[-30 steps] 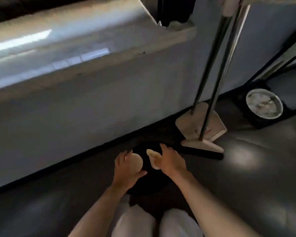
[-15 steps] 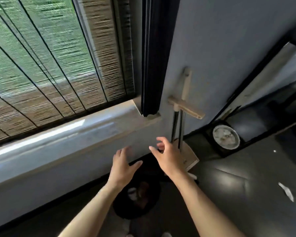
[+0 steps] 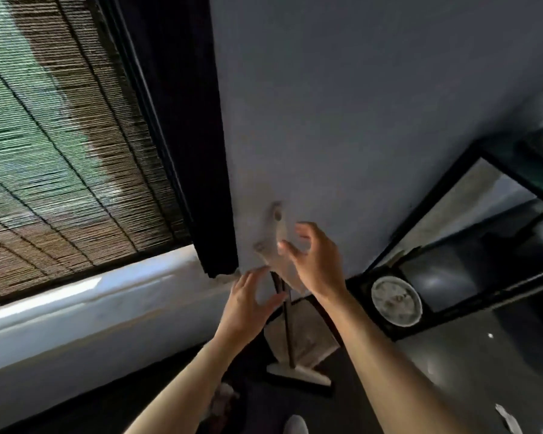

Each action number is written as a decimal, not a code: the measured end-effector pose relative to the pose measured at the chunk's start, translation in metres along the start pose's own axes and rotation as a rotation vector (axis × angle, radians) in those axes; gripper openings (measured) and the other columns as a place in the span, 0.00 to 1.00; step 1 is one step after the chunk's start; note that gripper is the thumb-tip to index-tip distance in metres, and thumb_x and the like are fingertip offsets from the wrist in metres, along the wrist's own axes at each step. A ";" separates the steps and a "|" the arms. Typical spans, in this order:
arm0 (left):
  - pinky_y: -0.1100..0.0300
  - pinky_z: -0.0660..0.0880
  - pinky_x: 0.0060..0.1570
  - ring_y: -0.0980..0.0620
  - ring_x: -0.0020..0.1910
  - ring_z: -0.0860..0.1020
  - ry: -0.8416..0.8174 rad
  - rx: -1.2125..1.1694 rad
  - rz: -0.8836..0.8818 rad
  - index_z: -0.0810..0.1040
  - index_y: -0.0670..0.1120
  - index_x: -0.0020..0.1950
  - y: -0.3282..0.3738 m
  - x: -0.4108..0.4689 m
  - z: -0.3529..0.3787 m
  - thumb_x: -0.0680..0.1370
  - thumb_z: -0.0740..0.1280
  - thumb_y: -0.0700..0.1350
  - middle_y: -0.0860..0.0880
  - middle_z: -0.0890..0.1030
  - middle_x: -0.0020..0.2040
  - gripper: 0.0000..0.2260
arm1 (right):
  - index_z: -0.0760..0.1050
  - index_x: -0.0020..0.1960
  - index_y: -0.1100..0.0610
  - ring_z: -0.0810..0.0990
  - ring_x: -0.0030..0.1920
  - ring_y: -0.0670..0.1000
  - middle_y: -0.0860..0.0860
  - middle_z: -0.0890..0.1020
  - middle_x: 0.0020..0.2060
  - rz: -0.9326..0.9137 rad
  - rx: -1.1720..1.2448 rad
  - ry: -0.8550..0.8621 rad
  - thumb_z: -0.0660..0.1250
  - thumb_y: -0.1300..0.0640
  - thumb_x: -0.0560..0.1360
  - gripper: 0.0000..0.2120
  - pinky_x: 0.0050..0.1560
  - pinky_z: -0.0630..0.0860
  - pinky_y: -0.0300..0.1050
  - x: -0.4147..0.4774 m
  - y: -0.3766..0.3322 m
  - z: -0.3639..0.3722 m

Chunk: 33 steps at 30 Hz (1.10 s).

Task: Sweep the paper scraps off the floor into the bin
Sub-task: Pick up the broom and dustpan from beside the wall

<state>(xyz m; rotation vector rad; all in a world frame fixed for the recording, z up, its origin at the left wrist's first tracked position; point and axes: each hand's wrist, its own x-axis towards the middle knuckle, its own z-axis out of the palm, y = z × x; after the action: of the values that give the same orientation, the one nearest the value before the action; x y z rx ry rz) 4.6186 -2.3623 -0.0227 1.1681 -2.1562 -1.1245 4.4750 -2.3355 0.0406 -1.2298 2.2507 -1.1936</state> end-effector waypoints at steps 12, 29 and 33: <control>0.82 0.55 0.55 0.61 0.65 0.64 0.005 0.119 0.004 0.74 0.54 0.67 0.001 0.034 0.041 0.72 0.72 0.55 0.64 0.68 0.63 0.24 | 0.77 0.53 0.59 0.81 0.48 0.49 0.52 0.83 0.47 -0.034 0.137 -0.200 0.72 0.53 0.74 0.12 0.52 0.78 0.48 0.076 0.025 0.017; 0.49 0.65 0.61 0.47 0.61 0.68 -0.136 0.318 0.185 0.79 0.52 0.58 -0.016 0.048 0.030 0.66 0.69 0.67 0.51 0.74 0.60 0.27 | 0.75 0.47 0.53 0.83 0.46 0.45 0.44 0.83 0.43 0.076 0.228 0.042 0.76 0.54 0.70 0.11 0.49 0.80 0.42 0.000 0.043 -0.047; 0.53 0.56 0.63 0.48 0.60 0.69 -0.163 0.356 0.298 0.80 0.49 0.50 -0.013 0.068 0.032 0.64 0.65 0.70 0.51 0.76 0.54 0.28 | 0.75 0.48 0.52 0.82 0.44 0.41 0.42 0.82 0.42 0.101 0.222 0.144 0.75 0.55 0.71 0.10 0.47 0.78 0.35 -0.032 0.035 -0.056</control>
<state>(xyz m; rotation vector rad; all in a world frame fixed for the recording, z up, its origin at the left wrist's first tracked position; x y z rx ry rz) 4.5662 -2.4088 -0.0520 0.8707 -2.6283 -0.7488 4.4405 -2.2711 0.0426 -0.9638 2.1775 -1.4879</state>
